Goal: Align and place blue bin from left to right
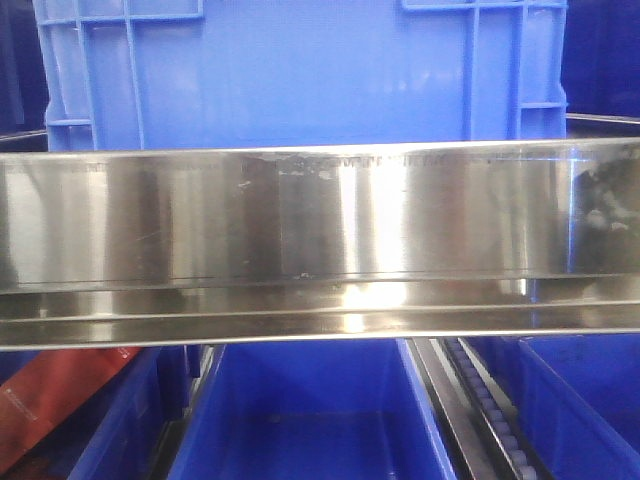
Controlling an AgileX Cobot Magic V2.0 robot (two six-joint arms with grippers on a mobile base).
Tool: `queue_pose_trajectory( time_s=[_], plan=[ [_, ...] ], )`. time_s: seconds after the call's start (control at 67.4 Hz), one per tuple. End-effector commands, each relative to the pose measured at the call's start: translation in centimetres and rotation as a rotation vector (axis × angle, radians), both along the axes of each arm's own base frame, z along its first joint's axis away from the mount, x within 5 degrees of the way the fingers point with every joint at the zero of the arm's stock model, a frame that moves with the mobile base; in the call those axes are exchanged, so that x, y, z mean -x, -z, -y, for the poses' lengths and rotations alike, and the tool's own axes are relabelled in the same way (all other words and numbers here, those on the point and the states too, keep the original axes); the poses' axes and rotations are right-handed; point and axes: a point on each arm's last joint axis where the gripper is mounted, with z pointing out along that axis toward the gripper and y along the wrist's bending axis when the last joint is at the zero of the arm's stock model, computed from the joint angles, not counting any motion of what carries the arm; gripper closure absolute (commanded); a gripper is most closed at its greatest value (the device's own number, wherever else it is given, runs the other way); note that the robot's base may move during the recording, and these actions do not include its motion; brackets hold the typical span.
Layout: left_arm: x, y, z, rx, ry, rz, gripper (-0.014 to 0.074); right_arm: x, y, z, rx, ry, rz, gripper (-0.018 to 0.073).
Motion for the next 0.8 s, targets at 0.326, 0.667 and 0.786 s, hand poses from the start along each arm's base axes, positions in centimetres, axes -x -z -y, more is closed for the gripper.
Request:
queue_pose_trajectory(
  time_s=[0.326,0.667,0.786],
  plan=[
    [0.2,-0.3,0.0,0.008,0.016,0.024,0.0707,0.0,-0.2,0.0,-0.002,-0.003,0.027,0.0638],
    [0.1,0.6,-1.5,-0.088,-0.125,-0.015,0.0707,0.0,-0.2,0.0,-0.002,-0.003,0.027,0.0638],
    [0.3,3.2,-2.9,-0.111,-0.229,-0.171,0.0707,0.0,-0.2,0.0,-0.002,-0.003,0.027,0.0638]
  ],
)
